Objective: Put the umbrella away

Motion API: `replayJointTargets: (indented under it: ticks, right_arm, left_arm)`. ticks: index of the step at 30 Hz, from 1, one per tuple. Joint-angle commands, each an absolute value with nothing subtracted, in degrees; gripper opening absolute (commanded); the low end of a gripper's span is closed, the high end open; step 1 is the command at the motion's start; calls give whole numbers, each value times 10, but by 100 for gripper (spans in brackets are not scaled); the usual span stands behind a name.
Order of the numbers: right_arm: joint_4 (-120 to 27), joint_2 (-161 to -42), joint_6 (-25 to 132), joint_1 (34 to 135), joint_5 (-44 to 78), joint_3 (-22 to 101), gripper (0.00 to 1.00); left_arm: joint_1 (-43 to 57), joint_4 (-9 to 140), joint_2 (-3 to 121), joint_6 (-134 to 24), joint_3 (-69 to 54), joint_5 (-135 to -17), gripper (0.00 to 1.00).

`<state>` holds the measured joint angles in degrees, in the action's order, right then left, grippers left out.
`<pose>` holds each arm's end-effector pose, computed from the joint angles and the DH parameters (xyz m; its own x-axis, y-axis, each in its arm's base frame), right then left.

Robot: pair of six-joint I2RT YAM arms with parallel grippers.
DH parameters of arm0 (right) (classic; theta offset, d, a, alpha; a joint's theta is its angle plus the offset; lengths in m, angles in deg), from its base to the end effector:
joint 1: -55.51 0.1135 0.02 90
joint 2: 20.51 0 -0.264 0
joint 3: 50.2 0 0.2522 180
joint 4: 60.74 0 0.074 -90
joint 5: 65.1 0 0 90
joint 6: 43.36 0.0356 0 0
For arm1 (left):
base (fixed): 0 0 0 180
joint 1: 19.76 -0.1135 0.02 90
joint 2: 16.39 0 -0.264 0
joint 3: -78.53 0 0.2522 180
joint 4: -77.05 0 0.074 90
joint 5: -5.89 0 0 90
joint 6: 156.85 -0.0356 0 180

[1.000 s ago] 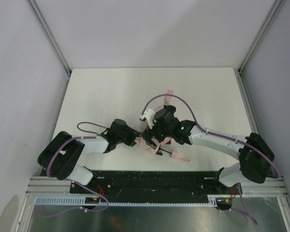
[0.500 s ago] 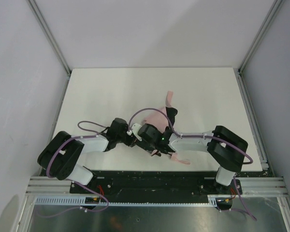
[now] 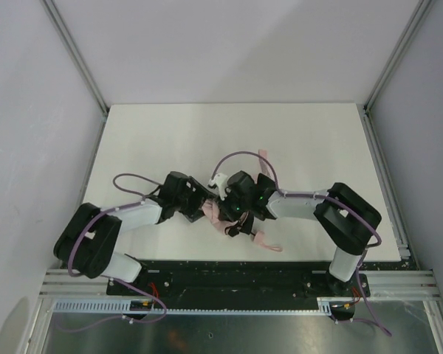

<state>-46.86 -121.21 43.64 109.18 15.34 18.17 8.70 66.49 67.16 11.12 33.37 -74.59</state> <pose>0.2071 0.2916 0.1593 -0.3819 -0.6065 -0.6973 -0.8837 0.4605 0.0835 0.2255 -0.1289 0.1369 -0.6912 -0.7225 -0.0149 -0.5306 0.5214 -0.6683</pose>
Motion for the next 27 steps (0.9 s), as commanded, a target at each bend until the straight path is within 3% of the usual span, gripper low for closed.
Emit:
replayJointTargets:
  ticks: [1,4,9,14,27]
  right_arm:
    - [-442,-1296,515,1047,10,119,0]
    - [-470,-1322,536,1021,-41,111,0]
    - [-516,-1371,575,974,-124,109,0]
    - [-543,-1396,596,937,-184,109,0]
    - [-559,-1384,595,928,-205,108,0]
  left_arm:
    - [39,606,616,12,342,-755,92]
    - [-3,607,568,-4,367,-721,98]
    - [-21,621,513,22,410,-658,99]
    - [12,725,527,95,441,-620,99]
    - [124,773,594,155,425,-804,99]
